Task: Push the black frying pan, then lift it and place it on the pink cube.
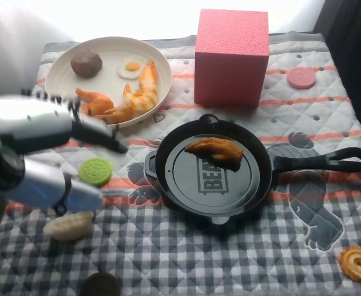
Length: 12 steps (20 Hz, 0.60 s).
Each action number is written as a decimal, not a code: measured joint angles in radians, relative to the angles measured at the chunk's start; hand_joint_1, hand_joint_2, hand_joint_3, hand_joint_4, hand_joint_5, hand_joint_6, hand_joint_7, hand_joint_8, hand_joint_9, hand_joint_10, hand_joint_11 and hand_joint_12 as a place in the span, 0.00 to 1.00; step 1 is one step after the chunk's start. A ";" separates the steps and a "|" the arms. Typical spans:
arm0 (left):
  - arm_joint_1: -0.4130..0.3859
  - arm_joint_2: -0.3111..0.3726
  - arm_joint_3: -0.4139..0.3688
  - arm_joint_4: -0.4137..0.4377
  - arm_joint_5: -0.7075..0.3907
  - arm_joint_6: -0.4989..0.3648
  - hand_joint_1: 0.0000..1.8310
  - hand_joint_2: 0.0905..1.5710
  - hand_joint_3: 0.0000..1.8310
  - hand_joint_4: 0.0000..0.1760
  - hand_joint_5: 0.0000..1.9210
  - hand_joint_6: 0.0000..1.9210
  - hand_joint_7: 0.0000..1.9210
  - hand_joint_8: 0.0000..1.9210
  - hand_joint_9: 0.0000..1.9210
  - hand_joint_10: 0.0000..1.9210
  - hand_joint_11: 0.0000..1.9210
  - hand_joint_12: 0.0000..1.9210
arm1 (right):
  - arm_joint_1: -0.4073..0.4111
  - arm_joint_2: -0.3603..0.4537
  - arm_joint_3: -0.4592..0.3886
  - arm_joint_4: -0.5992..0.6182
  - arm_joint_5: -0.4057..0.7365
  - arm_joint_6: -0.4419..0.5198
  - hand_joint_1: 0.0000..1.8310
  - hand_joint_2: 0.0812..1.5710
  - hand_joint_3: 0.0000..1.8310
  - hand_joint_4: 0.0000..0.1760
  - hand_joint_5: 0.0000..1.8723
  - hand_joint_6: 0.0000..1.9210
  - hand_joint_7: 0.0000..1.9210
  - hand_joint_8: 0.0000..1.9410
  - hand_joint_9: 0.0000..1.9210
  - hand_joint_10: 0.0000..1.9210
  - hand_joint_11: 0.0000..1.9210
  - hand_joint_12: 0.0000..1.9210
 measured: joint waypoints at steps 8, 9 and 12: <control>0.056 -0.059 0.034 -0.013 0.014 -0.004 0.18 0.80 0.00 0.27 0.15 0.00 0.15 0.00 0.12 0.00 0.00 0.23 | -0.001 -0.006 0.009 -0.002 0.002 0.026 0.24 0.71 0.00 0.04 0.00 0.00 0.00 0.00 0.00 0.00 0.00 0.39; 0.058 -0.077 0.047 -0.012 0.020 -0.004 0.17 0.80 0.00 0.28 0.14 0.00 0.14 0.00 0.12 0.00 0.00 0.23 | -0.001 -0.007 0.009 -0.002 0.003 0.029 0.25 0.70 0.00 0.02 0.00 0.00 0.00 0.00 0.00 0.00 0.00 0.37; 0.058 -0.125 0.077 -0.013 0.031 -0.004 0.16 0.80 0.00 0.29 0.15 0.00 0.15 0.00 0.12 0.00 0.00 0.27 | -0.001 -0.007 0.009 0.001 0.002 0.033 0.25 0.70 0.00 0.12 0.00 0.00 0.00 0.00 0.00 0.00 0.00 0.36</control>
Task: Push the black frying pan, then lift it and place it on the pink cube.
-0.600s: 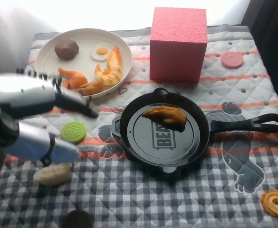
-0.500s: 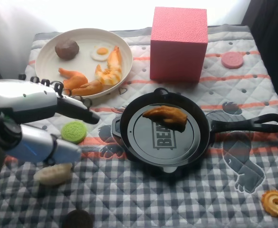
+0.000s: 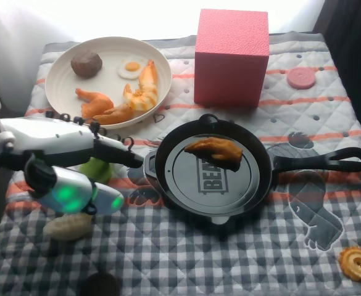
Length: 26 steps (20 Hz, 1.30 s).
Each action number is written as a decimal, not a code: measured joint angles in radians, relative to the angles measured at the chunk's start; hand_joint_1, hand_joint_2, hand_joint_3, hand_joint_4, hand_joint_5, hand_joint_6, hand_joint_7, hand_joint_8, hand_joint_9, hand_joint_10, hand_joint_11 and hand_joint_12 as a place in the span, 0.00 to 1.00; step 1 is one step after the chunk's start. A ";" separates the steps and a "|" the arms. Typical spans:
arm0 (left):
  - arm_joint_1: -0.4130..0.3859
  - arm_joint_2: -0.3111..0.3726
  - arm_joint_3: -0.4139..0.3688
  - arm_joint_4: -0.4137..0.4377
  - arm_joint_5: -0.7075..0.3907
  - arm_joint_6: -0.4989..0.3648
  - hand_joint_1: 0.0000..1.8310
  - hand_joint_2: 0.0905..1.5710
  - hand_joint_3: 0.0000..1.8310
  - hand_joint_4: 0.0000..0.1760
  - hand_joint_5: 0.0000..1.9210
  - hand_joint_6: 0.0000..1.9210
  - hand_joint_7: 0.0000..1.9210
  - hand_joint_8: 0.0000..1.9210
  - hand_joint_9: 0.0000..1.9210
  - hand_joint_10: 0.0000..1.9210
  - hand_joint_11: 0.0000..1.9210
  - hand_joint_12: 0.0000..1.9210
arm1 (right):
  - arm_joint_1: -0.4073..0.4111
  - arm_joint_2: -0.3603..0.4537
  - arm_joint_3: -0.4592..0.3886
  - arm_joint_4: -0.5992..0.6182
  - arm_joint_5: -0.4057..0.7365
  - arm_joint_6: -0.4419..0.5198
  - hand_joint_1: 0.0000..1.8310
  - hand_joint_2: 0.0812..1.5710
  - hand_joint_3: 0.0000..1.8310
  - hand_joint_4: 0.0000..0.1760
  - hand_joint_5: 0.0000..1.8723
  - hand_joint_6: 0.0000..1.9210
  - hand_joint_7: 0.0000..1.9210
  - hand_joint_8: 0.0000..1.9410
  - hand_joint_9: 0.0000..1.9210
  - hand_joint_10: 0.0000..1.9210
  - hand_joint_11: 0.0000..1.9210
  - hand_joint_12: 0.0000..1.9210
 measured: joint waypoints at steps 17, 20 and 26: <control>-0.004 -0.140 0.081 -0.007 -0.005 0.014 0.16 0.84 0.00 0.19 0.15 0.00 0.14 0.00 0.12 0.01 0.00 0.19 | -0.010 -0.002 0.000 0.005 0.010 0.015 0.22 0.72 0.00 0.11 0.00 0.00 0.00 0.00 0.00 0.00 0.00 0.16; -0.013 -0.155 0.089 -0.008 -0.011 0.014 0.22 0.82 0.00 0.15 0.17 0.00 0.17 0.00 0.13 0.01 0.00 0.22 | -0.010 -0.003 0.000 0.008 0.009 0.015 0.21 0.73 0.00 0.14 0.00 0.00 0.00 0.00 0.00 0.00 0.00 0.16; -0.013 -0.137 0.066 -0.003 -0.021 0.010 0.18 0.83 0.00 0.11 0.17 0.01 0.16 0.00 0.14 0.01 0.00 0.30 | -0.021 -0.008 0.000 0.008 0.013 0.027 0.22 0.70 0.00 0.28 0.00 0.00 0.00 0.00 0.00 0.00 0.00 0.00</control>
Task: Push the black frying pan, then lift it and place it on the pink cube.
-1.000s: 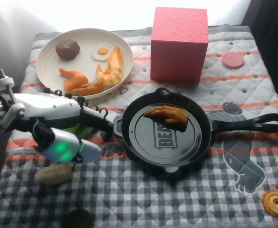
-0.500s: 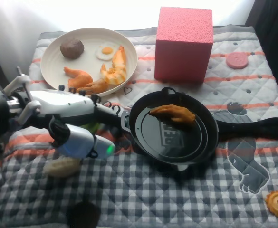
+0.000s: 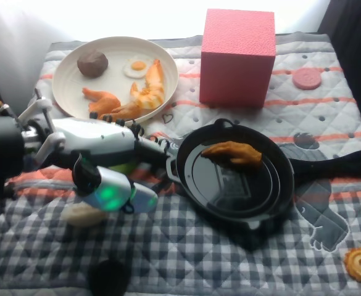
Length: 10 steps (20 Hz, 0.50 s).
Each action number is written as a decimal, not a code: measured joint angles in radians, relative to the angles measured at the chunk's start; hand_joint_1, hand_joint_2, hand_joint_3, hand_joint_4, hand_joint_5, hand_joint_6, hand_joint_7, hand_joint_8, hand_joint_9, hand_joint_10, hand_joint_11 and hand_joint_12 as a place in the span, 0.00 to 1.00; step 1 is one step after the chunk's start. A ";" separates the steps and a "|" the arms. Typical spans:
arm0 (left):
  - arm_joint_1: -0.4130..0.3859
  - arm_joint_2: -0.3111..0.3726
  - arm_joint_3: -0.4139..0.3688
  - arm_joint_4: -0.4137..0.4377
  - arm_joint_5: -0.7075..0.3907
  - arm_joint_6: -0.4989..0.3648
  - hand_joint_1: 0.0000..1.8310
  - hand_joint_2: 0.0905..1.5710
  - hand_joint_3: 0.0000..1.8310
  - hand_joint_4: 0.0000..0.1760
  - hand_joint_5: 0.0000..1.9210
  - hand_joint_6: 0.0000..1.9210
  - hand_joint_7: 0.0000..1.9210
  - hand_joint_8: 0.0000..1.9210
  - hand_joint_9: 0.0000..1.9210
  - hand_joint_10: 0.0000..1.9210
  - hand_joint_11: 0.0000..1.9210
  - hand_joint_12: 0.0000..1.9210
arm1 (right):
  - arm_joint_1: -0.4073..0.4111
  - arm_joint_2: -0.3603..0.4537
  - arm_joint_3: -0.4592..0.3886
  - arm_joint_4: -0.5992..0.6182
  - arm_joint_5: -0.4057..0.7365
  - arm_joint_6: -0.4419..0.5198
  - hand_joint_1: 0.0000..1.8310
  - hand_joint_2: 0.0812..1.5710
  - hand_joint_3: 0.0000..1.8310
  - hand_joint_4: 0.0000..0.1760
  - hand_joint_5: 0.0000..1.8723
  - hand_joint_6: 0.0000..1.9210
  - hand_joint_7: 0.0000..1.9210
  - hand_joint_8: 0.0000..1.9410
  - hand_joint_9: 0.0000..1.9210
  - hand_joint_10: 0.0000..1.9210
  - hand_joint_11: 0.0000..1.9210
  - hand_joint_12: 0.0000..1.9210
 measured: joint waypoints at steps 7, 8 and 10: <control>0.019 0.100 -0.067 0.010 -0.023 -0.010 0.23 0.81 0.00 0.00 0.19 0.00 0.18 0.00 0.16 0.01 0.00 0.39 | 0.000 0.000 -0.002 0.013 0.003 0.001 0.20 0.69 0.00 0.27 0.00 0.00 0.00 0.00 0.00 0.00 0.00 0.00; 0.018 0.109 -0.074 0.010 -0.023 -0.010 0.22 0.81 0.00 0.00 0.19 0.00 0.18 0.00 0.16 0.01 0.00 0.37 | 0.000 -0.001 -0.002 0.013 0.003 0.002 0.21 0.70 0.00 0.15 0.00 0.00 0.00 0.00 0.00 0.00 0.01 0.00; 0.012 0.122 -0.085 0.011 -0.024 -0.010 0.21 0.82 0.00 0.00 0.18 0.00 0.17 0.00 0.16 0.00 0.00 0.36 | 0.000 -0.001 -0.002 0.014 0.003 0.002 0.20 0.70 0.00 0.08 0.00 0.00 0.00 0.00 0.00 0.00 0.01 0.01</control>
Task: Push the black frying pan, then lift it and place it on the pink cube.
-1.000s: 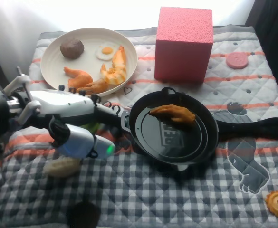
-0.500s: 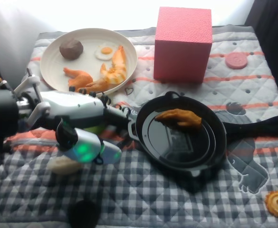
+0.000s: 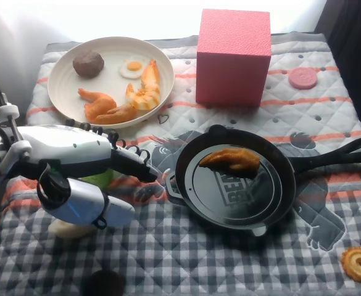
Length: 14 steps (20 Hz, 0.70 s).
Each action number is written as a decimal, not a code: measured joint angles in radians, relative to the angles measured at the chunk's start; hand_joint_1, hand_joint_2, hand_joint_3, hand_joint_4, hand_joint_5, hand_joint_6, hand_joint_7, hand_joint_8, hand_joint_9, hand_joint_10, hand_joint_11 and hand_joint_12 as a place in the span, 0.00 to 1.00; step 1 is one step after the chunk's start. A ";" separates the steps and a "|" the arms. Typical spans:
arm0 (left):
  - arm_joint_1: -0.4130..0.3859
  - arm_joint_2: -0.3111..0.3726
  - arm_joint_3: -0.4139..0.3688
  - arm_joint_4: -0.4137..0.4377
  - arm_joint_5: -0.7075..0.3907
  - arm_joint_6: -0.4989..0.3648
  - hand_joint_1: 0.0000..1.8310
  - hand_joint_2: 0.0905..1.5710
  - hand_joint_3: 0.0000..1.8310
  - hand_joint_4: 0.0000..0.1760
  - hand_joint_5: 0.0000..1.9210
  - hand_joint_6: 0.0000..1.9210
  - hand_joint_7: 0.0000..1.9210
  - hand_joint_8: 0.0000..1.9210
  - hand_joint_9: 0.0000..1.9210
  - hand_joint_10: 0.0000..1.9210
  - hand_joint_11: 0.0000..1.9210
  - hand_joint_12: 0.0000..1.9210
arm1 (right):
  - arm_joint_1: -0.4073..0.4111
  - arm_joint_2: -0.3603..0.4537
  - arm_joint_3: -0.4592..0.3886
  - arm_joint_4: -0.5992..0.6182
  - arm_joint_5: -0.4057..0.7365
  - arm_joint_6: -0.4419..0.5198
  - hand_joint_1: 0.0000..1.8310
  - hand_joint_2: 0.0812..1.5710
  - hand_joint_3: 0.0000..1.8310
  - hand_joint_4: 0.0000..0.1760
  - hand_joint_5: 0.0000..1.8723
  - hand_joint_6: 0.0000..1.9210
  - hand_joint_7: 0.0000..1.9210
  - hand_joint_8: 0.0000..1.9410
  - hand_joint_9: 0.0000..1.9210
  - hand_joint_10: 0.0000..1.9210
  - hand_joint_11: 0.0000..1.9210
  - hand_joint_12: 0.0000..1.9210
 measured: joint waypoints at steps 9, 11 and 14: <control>-0.126 0.015 0.010 0.529 -0.175 -0.583 0.22 0.81 0.00 0.00 0.24 0.01 0.23 0.01 0.21 0.01 0.00 0.47 | 0.000 -0.006 -0.003 0.003 0.001 0.003 0.20 0.70 0.00 0.10 0.00 0.00 0.00 0.00 0.00 0.00 0.00 0.01; -0.147 -0.003 0.012 0.639 -0.201 -0.638 0.20 0.82 0.00 0.00 0.25 0.01 0.23 0.00 0.21 0.01 0.00 0.48 | 0.000 -0.009 -0.003 0.003 0.002 0.004 0.19 0.70 0.00 0.07 0.00 0.00 0.00 0.00 0.00 0.00 0.01 0.01; -0.145 -0.004 0.011 0.669 -0.230 -0.676 0.20 0.82 0.00 0.00 0.25 0.01 0.22 0.00 0.20 0.00 0.00 0.46 | -0.002 -0.009 -0.003 0.008 0.003 0.005 0.20 0.70 0.00 0.13 0.00 0.00 0.00 0.00 0.00 0.00 0.00 0.06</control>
